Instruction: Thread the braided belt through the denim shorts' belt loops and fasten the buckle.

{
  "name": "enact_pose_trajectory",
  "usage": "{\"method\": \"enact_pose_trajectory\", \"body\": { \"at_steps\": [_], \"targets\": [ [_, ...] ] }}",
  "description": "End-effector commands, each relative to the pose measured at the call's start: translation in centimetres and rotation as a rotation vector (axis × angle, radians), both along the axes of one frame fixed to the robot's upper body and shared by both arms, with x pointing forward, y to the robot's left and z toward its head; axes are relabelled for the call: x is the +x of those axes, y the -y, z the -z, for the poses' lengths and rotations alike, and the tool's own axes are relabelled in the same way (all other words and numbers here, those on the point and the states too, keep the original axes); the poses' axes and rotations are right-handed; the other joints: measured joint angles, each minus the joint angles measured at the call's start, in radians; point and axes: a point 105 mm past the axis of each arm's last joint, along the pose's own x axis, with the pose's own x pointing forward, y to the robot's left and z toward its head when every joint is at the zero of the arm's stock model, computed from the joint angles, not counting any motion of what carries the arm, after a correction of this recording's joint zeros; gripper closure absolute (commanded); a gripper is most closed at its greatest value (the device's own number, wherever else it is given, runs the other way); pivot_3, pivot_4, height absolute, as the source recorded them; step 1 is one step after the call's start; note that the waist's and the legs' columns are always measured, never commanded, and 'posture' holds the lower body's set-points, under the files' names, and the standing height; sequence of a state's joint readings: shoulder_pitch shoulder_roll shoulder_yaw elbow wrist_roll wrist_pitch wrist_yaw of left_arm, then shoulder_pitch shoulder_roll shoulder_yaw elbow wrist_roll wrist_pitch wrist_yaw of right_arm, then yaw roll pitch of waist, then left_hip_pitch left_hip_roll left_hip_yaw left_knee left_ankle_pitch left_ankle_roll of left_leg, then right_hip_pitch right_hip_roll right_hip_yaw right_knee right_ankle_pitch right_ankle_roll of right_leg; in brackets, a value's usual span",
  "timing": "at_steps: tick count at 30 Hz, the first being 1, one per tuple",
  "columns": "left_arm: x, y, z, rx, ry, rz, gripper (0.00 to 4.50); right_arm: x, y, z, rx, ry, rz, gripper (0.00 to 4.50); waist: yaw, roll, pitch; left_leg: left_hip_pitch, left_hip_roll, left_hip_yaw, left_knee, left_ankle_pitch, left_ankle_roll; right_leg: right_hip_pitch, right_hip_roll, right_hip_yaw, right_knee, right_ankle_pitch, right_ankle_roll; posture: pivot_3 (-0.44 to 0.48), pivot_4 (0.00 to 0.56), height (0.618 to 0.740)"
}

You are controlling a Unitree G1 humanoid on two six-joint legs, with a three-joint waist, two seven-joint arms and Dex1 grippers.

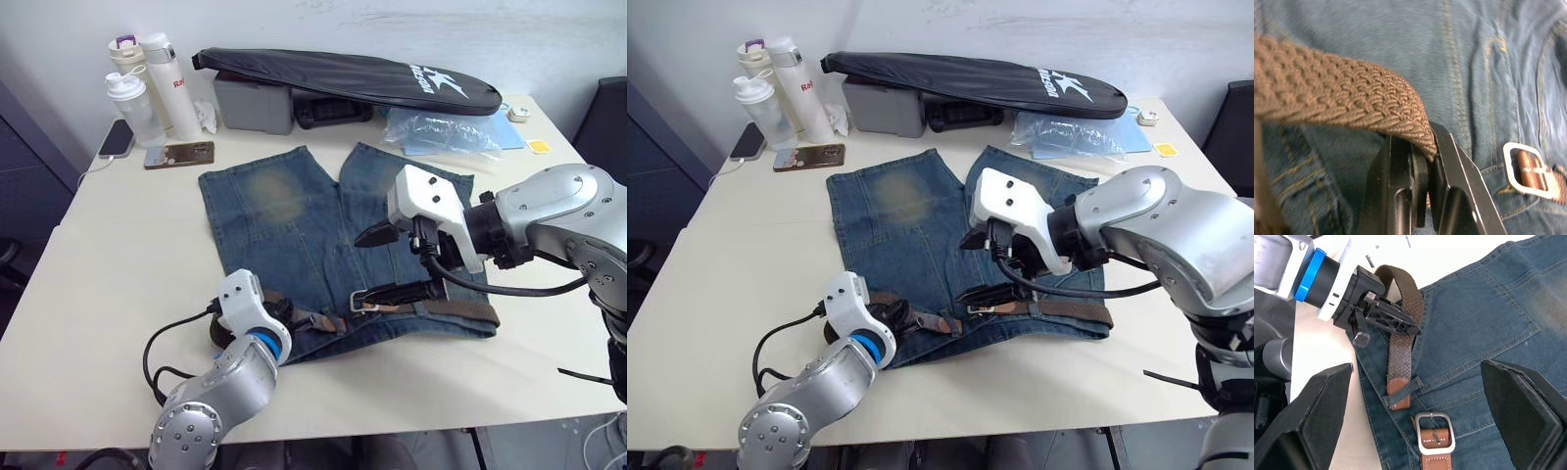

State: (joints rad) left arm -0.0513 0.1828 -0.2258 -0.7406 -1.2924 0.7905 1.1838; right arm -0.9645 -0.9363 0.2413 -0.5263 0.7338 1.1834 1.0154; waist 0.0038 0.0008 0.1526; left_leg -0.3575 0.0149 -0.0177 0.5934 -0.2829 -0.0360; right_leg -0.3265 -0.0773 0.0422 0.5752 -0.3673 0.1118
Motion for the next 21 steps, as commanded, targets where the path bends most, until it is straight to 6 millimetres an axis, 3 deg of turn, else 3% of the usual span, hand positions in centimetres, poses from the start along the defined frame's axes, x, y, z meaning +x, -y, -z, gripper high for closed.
{"method": "enact_pose_trajectory", "body": {
  "at_steps": [1, 6, 11, 15, 21],
  "targets": [
    [-0.6, 0.8, -0.4, 0.04, 0.025, 0.083, 4.5, -0.2, -0.2, -1.2, 0.019, 0.057, -0.005, 0.04, 0.0, 0.0, 0.0, 0.0, 0.0, 0.0, 0.0, 0.0, 0.0, 0.0, 0.0, 0.0, 0.0, 0.0, 0.0, 0.0, 0.15, 0.74],
    [-0.4, 1.5, 0.5, 0.056, -0.001, 0.132, 4.5, 0.0, -0.2, -1.3, 0.023, 0.059, 0.004, 0.04, 0.001, 0.0, 0.0, 0.0, 0.0, 0.0, 0.0, 0.0, 0.0, 0.0, 0.0, 0.0, 0.0, 0.0, 0.0, 0.0, 0.15, 0.74],
    [-0.5, 3.9, 2.1, -0.009, -0.073, 0.267, 4.5, 0.0, -0.2, -1.3, 0.022, 0.064, 0.011, 0.04, 0.009, 0.0, 0.0, 0.0, -0.001, 0.0, 0.001, 0.0, 0.0, 0.0, 0.0, 0.0, 0.0, 0.0, 0.0, 0.0, 0.15, 0.74],
    [-0.4, 5.0, 1.7, -0.033, -0.062, 0.348, 4.5, 0.0, -0.1, -1.2, 0.026, 0.067, 0.021, 0.04, 0.021, 0.0, 0.0, 0.0, -0.001, 0.0, 0.001, 0.0, 0.0, 0.0, 0.0, 0.0, 0.0, 0.0, 0.0, 0.0, 0.15, 0.74],
    [0.5, 5.2, 0.4, -0.105, -0.036, 0.368, 4.5, 0.1, 0.0, -0.8, 0.029, 0.075, 0.041, 0.04, 0.022, 0.0, 0.0, -0.001, -0.001, -0.001, 0.001, -0.001, 0.0, 0.0, -0.001, -0.001, 0.0, 0.001, 0.001, 0.0, 0.15, 0.74]
  ]
}}
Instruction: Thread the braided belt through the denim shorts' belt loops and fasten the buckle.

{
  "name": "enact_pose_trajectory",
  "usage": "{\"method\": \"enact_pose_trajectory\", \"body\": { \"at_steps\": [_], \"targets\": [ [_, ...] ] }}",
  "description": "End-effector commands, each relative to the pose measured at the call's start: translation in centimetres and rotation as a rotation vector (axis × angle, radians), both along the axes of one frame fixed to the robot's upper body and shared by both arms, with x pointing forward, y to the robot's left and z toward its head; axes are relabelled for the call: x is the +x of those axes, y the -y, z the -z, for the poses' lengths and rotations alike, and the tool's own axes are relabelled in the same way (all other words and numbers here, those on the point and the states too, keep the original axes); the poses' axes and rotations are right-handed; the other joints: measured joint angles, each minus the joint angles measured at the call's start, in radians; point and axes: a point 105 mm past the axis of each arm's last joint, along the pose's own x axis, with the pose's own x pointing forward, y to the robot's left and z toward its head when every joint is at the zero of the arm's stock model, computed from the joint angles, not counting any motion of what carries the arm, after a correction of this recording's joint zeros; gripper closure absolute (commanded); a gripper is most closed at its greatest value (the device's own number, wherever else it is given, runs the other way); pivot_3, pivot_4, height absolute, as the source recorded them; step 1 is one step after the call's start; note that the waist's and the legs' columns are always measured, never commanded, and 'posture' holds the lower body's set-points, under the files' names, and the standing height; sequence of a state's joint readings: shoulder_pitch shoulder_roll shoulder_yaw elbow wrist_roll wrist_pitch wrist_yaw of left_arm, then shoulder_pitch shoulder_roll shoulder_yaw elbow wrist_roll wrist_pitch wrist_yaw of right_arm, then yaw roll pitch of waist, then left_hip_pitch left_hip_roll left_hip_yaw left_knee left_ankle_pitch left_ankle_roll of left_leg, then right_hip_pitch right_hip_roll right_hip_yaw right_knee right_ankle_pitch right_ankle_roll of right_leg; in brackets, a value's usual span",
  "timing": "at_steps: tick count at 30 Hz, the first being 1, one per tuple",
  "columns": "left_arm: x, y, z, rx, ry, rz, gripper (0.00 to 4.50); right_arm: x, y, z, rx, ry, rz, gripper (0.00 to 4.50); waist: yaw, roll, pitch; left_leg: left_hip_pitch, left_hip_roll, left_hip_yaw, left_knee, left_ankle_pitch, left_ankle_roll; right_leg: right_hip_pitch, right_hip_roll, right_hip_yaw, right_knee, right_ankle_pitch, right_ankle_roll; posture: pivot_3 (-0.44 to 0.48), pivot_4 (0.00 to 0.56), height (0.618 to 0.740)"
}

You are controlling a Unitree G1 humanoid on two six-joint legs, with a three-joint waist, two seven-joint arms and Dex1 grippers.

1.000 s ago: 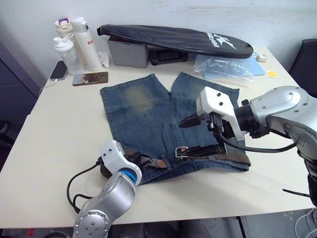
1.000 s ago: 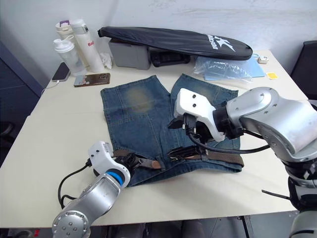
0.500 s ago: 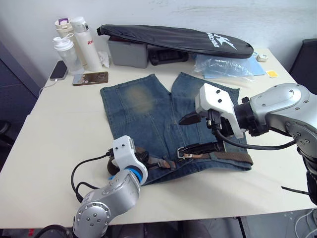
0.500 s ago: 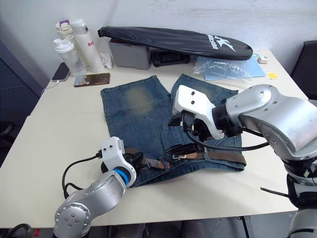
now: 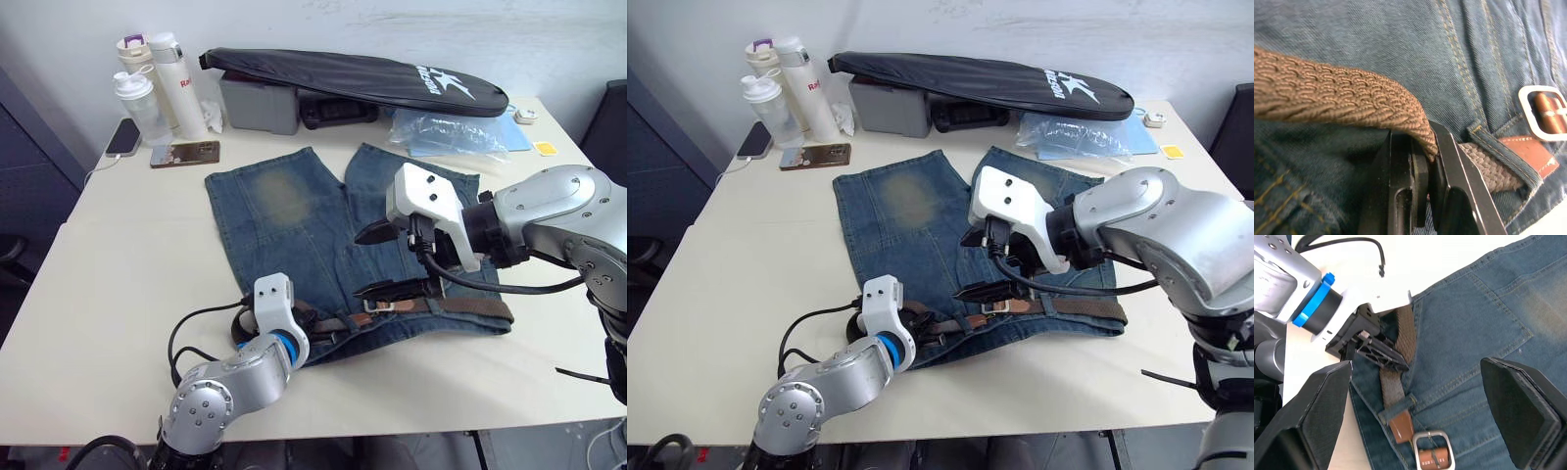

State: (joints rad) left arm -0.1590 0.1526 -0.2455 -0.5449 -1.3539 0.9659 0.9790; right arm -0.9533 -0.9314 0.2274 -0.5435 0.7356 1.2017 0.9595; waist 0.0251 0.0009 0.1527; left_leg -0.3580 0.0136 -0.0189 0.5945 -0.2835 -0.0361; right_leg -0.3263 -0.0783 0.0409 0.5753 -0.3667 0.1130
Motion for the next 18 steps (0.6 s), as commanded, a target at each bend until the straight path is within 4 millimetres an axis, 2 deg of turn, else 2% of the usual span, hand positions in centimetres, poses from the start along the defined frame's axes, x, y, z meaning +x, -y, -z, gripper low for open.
{"method": "enact_pose_trajectory", "body": {
  "at_steps": [1, 9, 11, 12, 14, 18],
  "targets": [
    [0.2, 1.0, -1.8, -0.105, 0.027, 0.044, 4.5, -0.2, 0.0, -0.8, 0.024, 0.051, -0.001, 0.04, 0.0, 0.0, 0.0, 0.0, 0.0, 0.0, 0.0, 0.0, 0.0, 0.0, 0.0, -0.001, 0.0, 0.0, 0.0, 0.0, 0.15, 0.74],
    [-0.1, 1.5, -2.3, -0.076, 0.042, 0.177, 4.5, 0.0, 0.0, -0.5, 0.036, 0.063, 0.021, 0.04, -0.002, 0.0, 0.0, 0.0, 0.0, -0.001, 0.0, 0.0, -0.001, -0.001, 0.001, -0.006, 0.001, 0.001, 0.003, 0.0, 0.15, 0.74],
    [0.2, 0.7, -2.6, -0.054, 0.056, 0.178, 3.61, 0.1, 0.1, -0.3, 0.036, 0.067, 0.027, 0.0, -0.002, 0.0, 0.0, 0.0, 0.0, -0.001, 0.0, 0.0, -0.001, -0.001, 0.001, -0.006, 0.001, 0.001, 0.003, 0.0, 0.15, 0.74],
    [0.4, 0.2, -2.8, -0.04, 0.065, 0.177, 3.4, 0.1, 0.2, -0.3, 0.035, 0.069, 0.03, 0.0, -0.002, 0.0, 0.0, 0.0, 0.0, -0.001, 0.0, 0.0, -0.001, -0.001, 0.001, -0.006, 0.001, 0.001, 0.003, 0.0, 0.15, 0.74],
    [0.2, -0.3, -3.3, -0.027, 0.073, 0.207, 2.53, 0.1, 0.4, -0.1, 0.032, 0.07, 0.036, 0.0, -0.003, 0.0, 0.0, 0.0, 0.0, -0.001, 0.0, 0.0, -0.001, -0.001, 0.001, -0.006, 0.002, 0.001, 0.003, 0.0, 0.15, 0.74],
    [-0.6, -2.0, -4.2, 0.046, 0.087, 0.336, 0.79, -0.3, 1.6, 0.7, -0.003, 0.051, 0.048, 0.0, -0.003, 0.002, 0.0, 0.0, 0.001, -0.002, 0.0, 0.0, -0.002, -0.001, 0.001, -0.006, 0.002, 0.001, 0.003, 0.0, 0.15, 0.74]
  ]
}}
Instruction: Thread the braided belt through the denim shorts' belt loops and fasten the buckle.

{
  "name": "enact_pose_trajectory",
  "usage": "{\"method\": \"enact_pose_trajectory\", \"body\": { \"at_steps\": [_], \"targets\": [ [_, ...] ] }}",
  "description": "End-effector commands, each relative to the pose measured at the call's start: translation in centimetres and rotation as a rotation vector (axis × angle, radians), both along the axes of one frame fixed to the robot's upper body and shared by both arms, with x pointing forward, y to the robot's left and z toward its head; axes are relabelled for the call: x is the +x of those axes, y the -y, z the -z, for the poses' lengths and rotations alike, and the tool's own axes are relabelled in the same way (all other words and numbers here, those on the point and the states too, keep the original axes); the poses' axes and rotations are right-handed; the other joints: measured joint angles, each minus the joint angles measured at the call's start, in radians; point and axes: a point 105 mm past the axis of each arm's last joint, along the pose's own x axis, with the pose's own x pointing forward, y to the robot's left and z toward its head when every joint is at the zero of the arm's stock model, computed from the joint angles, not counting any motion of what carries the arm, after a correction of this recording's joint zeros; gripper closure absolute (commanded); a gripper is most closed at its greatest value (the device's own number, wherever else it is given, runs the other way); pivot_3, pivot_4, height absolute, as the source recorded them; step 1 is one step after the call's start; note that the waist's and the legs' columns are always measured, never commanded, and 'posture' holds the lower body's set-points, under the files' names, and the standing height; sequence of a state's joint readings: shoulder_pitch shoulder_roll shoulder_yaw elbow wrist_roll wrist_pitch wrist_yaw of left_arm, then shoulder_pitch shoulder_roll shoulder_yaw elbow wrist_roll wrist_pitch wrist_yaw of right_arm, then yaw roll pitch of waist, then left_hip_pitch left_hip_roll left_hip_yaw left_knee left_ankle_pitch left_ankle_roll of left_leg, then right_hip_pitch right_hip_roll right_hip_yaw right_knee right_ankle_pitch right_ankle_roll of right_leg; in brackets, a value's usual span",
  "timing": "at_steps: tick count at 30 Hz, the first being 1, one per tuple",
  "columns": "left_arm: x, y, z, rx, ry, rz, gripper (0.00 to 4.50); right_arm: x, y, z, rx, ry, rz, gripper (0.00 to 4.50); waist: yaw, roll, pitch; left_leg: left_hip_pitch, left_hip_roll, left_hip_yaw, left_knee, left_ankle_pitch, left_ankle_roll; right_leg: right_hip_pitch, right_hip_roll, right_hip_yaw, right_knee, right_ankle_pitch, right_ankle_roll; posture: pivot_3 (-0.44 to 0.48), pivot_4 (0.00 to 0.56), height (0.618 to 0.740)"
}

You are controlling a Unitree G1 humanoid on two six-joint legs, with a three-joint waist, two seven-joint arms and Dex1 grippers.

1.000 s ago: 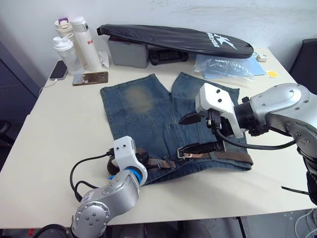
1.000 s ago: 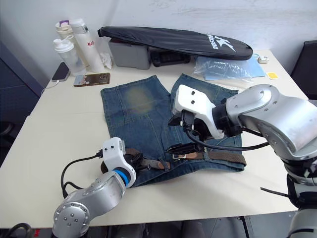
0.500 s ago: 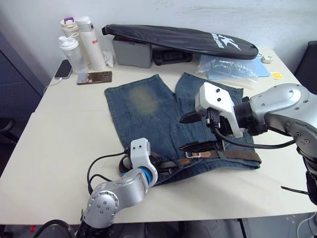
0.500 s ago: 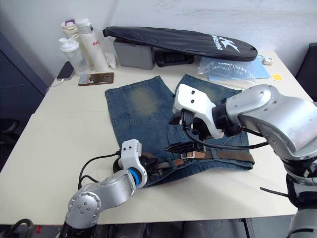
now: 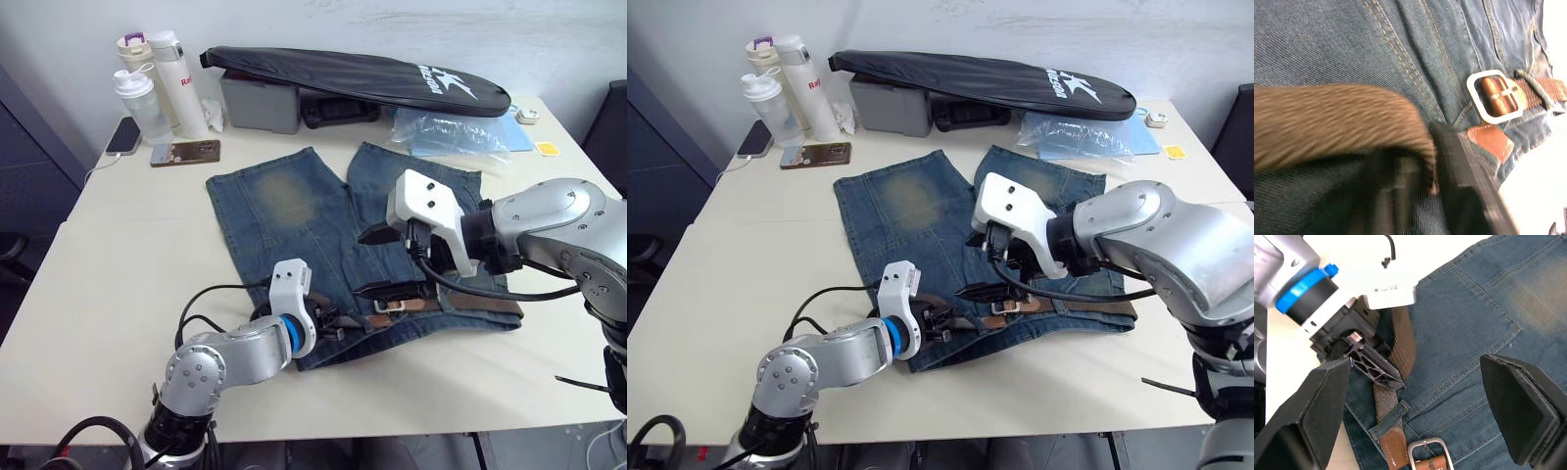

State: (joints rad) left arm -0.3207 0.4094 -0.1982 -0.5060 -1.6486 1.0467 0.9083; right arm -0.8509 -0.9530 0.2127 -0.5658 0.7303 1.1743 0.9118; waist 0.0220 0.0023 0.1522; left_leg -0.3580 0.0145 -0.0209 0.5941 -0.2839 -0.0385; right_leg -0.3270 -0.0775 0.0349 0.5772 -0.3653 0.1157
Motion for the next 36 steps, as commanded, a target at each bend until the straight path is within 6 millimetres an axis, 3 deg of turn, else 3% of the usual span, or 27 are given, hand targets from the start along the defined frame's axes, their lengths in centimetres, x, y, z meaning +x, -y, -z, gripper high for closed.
{"method": "enact_pose_trajectory", "body": {
  "at_steps": [1, 2, 7, 13, 16, 18, 22, 25, 29, 36],
  "targets": [
    [-1.5, -0.7, -2.1, 0.013, 0.042, 0.167, 0.22, -0.7, 0.9, -0.8, -0.016, 0.062, -0.009, 0.0, -0.001, 0.001, 0.0, 0.0, 0.0, 0.0, 0.0, 0.0, 0.0, 0.0, 0.0, 0.0, 0.001, 0.0, 0.0, 0.0, 0.15, 0.74],
    [-1.9, -1.0, -2.4, 0.022, 0.036, 0.214, 0.03, -0.9, 1.2, -0.6, -0.026, 0.056, -0.009, 0.0, -0.001, 0.001, 0.0, 0.0, 0.0, 0.0, -0.001, 0.0, 0.0, 0.0, 0.0, 0.0, 0.0, 0.0, 0.0, 0.0, 0.15, 0.74],
    [-4.3, -2.9, -4.5, 0.107, 0.024, 0.543, 0.03, -2.1, 2.3, 1.2, -0.082, 0.046, -0.009, 0.0, -0.002, 0.002, -0.001, 0.001, 0.0, 0.0, -0.002, 0.0, -0.001, 0.0, 0.0, 0.0, -0.001, -0.001, -0.001, 0.0, 0.15, 0.74],
    [-5.6, -4.2, -7.8, 0.158, 0.073, 0.837, 0.03, -3.0, 2.9, 4.6, -0.126, 0.059, 0.005, 0.0, -0.002, 0.002, -0.001, 0.002, -0.003, 0.003, -0.004, 0.0, -0.001, -0.001, 0.002, -0.003, -0.002, -0.002, -0.004, 0.0, 0.15, 0.74],
    [-5.0, -4.7, -8.6, 0.187, 0.127, 0.896, 0.03, -3.1, 2.7, 5.9, -0.119, 0.074, 0.025, 0.0, -0.003, 0.002, 0.0, 0.002, -0.002, 0.004, -0.004, 0.0, -0.001, -0.002, 0.007, -0.004, -0.002, -0.003, -0.005, 0.0, 0.15, 0.74],
    [-3.7, -5.1, -9.2, 0.188, 0.17, 0.884, 0.03, -3.1, 2.5, 6.6, -0.113, 0.092, 0.045, 0.0, -0.006, 0.001, 0.0, 0.002, -0.002, 0.006, -0.005, 0.001, -0.002, -0.003, 0.009, -0.003, -0.002, -0.004, -0.007, 0.0, 0.15, 0.74],
    [2.4, -6.2, -10.6, 0.211, 0.322, 0.699, 0.03, -2.9, 2.8, 7.7, -0.134, 0.128, 0.079, 0.0, -0.007, 0.0, 0.001, 0.002, 0.0, 0.006, -0.005, 0.001, -0.003, -0.003, 0.01, -0.001, -0.002, -0.004, -0.008, 0.0, 0.15, 0.74],
    [5.8, -7.1, -10.4, 0.265, 0.355, 0.597, 0.03, -2.8, 2.6, 7.7, -0.117, 0.138, 0.097, 0.0, -0.005, 0.0, 0.001, 0.002, 0.001, 0.005, -0.004, 0.002, -0.002, -0.004, 0.01, 0.001, -0.001, -0.004, -0.007, 0.0, 0.15, 0.74],
    [9.5, -6.6, -8.5, 0.337, 0.381, 0.566, 1.32, -2.9, 2.6, 7.9, -0.111, 0.145, 0.134, 0.0, 0.0, -0.001, 0.0, -0.001, 0.001, 0.004, -0.005, 0.001, -0.002, -0.01, 0.007, 0.005, 0.008, -0.002, -0.005, 0.0, 0.15, 0.74],
    [10.4, -3.9, -4.9, 0.416, 0.373, 0.783, 4.43, -3.1, 3.0, 7.9, -0.126, 0.168, 0.197, 0.0, 0.002, 0.0, -0.001, -0.01, -0.001, 0.003, 0.0, 0.002, -0.001, -0.02, 0.01, 0.002, 0.014, -0.002, -0.003, 0.0, 0.15, 0.74]
  ]
}}
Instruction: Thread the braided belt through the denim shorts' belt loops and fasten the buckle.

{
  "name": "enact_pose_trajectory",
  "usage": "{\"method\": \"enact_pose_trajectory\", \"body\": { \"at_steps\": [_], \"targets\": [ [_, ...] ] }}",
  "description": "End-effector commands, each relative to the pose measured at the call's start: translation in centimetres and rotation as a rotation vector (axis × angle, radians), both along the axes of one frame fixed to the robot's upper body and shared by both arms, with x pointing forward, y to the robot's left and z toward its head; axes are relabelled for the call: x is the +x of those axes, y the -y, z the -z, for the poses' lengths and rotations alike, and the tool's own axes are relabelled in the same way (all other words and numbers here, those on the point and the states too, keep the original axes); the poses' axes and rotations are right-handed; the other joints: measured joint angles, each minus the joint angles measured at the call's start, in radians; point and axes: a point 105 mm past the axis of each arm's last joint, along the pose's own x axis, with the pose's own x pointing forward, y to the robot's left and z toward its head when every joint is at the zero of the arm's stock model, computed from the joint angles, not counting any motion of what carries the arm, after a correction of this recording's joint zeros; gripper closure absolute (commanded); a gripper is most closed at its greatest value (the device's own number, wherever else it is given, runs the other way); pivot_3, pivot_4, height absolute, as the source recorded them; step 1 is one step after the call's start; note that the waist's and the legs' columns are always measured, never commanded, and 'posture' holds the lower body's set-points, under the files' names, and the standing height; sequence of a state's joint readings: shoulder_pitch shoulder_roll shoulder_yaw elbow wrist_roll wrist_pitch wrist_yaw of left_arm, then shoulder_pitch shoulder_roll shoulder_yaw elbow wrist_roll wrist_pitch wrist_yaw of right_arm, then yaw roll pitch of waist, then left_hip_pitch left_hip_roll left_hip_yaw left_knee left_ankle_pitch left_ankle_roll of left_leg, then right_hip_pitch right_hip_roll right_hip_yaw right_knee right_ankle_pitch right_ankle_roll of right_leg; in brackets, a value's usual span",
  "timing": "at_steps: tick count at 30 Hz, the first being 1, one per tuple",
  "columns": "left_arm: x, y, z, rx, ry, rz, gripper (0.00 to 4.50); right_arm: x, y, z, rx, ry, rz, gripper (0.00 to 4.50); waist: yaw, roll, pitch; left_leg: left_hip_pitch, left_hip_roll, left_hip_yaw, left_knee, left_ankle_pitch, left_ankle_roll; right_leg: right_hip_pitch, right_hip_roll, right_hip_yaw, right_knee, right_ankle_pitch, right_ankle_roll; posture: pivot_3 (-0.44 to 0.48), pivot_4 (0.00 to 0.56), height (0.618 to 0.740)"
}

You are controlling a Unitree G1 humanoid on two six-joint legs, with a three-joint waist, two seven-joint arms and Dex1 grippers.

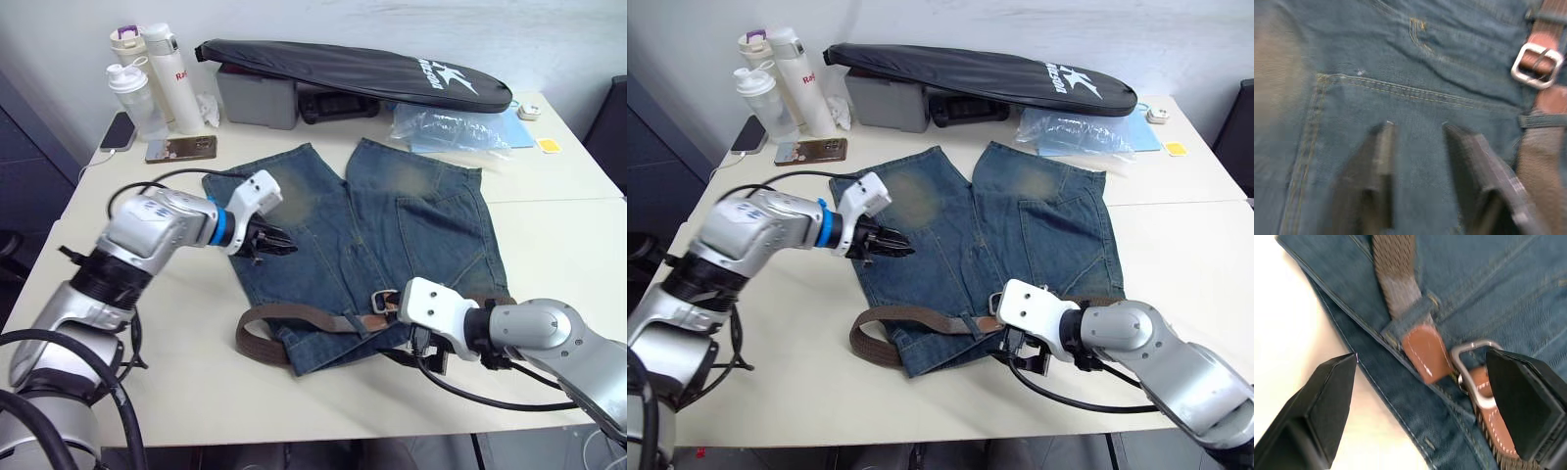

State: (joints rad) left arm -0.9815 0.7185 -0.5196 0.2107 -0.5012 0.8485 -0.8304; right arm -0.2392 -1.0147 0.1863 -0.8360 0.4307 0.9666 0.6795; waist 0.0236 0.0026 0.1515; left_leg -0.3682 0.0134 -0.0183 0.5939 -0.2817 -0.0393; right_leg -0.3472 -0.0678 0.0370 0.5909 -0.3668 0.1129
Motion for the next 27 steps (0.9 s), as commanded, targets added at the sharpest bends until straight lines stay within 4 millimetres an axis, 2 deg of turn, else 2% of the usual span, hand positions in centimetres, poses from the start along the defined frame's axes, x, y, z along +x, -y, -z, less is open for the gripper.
{"method": "enact_pose_trajectory", "body": {
  "at_steps": [1, 5, 8, 12, 15, 19, 20, 22, 27],
  "targets": [
    [-0.1, 1.2, 0.2, 0.063, 0.039, 0.131, 4.47, -0.5, -0.2, -1.1, -0.003, 0.067, 0.002, 0.0, 0.0, 0.0, 0.0, 0.0, 0.0, 0.0, 0.0, 0.0, 0.0, 0.0, 0.001, -0.001, 0.0, 0.0, 0.0, 0.0, 0.15, 0.74],
    [-0.5, 2.3, 1.3, 0.092, 0.02, 0.218, 4.47, -0.6, 0.0, -1.1, -0.011, 0.07, 0.024, 0.0, -0.002, 0.001, 0.0, 0.0, 0.001, 0.0, 0.0, 0.0, 0.001, 0.002, 0.004, -0.001, 0.0, 0.001, 0.001, 0.0, 0.15, 0.74],
    [-0.4, 2.7, 1.0, 0.077, 0.007, 0.219, 4.47, -0.7, 0.4, -1.3, -0.016, 0.076, 0.05, 0.0, -0.002, 0.001, -0.001, 0.0, 0.002, 0.0, 0.0, 0.001, 0.003, 0.002, 0.004, 0.0, 0.001, 0.001, 0.002, 0.0, 0.15, 0.74],
    [0.0, 2.3, 0.5, 0.063, -0.008, 0.182, 4.47, -0.8, 0.6, -1.2, -0.013, 0.073, 0.072, 0.0, -0.005, 0.001, -0.001, 0.0, 0.003, -0.001, 0.001, 0.0, 0.005, 0.001, 0.004, 0.002, 0.002, 0.001, 0.002, 0.0, 0.15, 0.74],
    [0.7, 2.0, -0.2, 0.023, -0.01, 0.106, 3.47, -0.7, 0.7, -1.2, -0.012, 0.073, 0.083, 0.0, -0.005, 0.001, -0.001, 0.0, 0.003, -0.002, 0.001, 0.0, 0.006, 0.001, 0.004, 0.001, 0.004, 0.001, 0.002, 0.0, 0.15, 0.74],
    [2.1, 1.4, 0.5, 0.059, 0.03, 0.012, 1.75, -0.5, 0.6, -1.2, -0.003, 0.077, 0.088, 0.0, -0.004, 0.001, -0.001, 0.0, 0.002, -0.002, 0.002, -0.001, 0.008, 0.001, 0.004, 0.001, 0.005, 0.001, 0.002, 0.0, 0.15, 0.74],
    [2.0, 1.6, 0.5, 0.04, 0.011, -0.001, 1.44, -0.4, 0.6, -1.2, -0.003, 0.077, 0.087, 0.0, -0.004, 0.001, -0.001, 0.0, 0.002, -0.002, 0.002, -0.001, 0.007, 0.001, 0.004, 0.001, 0.006, 0.001, 0.002, 0.0, 0.15, 0.74],
    [1.9, 1.7, 1.0, 0.04, -0.019, -0.034, 1.44, -0.3, 0.6, -1.2, -0.002, 0.079, 0.088, 0.0, -0.002, 0.001, -0.001, 0.0, 0.002, -0.002, 0.003, 0.0, 0.007, 0.001, 0.004, 0.0, 0.008, 0.001, 0.003, 0.0, 0.15, 0.74],
    [1.6, 0.6, 4.2, 0.167, -0.012, -0.079, 1.44, -0.2, 0.7, -1.3, -0.004, 0.085, 0.094, 0.0, -0.003, 0.002, -0.001, 0.0, 0.002, -0.003, 0.003, 0.0, 0.007, 0.001, 0.004, 0.0, 0.011, 0.002, 0.003, 0.0, 0.15, 0.74]
  ]
}}
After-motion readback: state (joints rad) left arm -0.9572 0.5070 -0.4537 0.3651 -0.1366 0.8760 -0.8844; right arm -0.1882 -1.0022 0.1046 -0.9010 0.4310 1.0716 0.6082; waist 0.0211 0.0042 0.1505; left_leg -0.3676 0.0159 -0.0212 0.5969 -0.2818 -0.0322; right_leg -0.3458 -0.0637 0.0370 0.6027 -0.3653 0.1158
